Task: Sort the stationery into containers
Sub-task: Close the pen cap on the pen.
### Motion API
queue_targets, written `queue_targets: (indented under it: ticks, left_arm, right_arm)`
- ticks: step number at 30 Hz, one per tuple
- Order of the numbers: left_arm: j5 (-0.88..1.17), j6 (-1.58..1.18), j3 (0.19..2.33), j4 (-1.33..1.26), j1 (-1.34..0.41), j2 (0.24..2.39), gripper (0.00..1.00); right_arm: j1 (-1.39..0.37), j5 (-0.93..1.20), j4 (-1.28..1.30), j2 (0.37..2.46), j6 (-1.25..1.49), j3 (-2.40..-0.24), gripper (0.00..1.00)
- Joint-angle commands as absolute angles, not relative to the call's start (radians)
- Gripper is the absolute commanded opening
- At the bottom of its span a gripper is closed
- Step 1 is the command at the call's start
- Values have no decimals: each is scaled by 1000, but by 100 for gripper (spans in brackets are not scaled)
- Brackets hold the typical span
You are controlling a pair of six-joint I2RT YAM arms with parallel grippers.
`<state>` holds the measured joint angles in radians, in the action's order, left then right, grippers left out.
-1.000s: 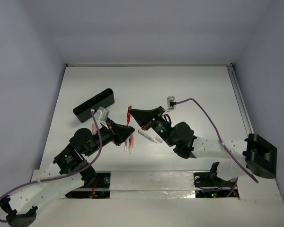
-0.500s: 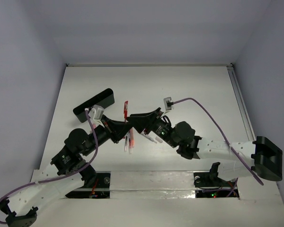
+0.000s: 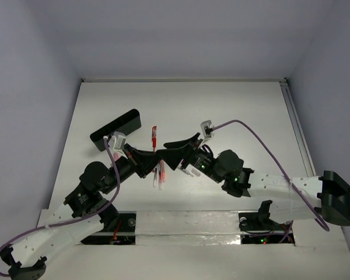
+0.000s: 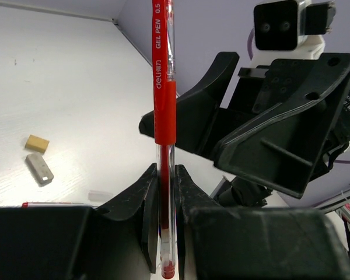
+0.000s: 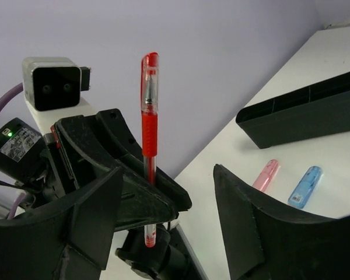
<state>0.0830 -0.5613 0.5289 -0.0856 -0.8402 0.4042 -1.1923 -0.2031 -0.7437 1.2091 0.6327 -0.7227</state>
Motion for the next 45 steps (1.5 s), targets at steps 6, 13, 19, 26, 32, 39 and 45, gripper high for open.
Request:
queue_targets:
  ticks: [6, 13, 19, 26, 32, 39, 45]
  left_arm:
    - [146, -597, 483, -152, -838, 383, 0]
    - [199, -589, 476, -167, -838, 405, 0]
    - [190, -588, 474, -161, -838, 376, 0]
    - [175, -583, 483, -155, -838, 364, 0]
    - [173, -580, 482, -147, -838, 368, 0]
    - [150, -586, 480, -137, -838, 368, 0]
    - [112, -580, 512, -103, -838, 356, 4]
  right_arm:
    - [-1200, -124, -578, 1209, 486, -883, 76]
    - [-1200, -123, -601, 1287, 456, -943, 72]
    - [-1200, -140, -581, 1310, 477, -950, 57]
    - [-1200, -153, -601, 1281, 491, -914, 39]
    - [-1200, -178, -583, 1256, 480, -910, 36]
    - [-1200, -190, -557, 1249, 479, -916, 6]
    - [-1200, -219, -526, 1262, 453, -942, 0]
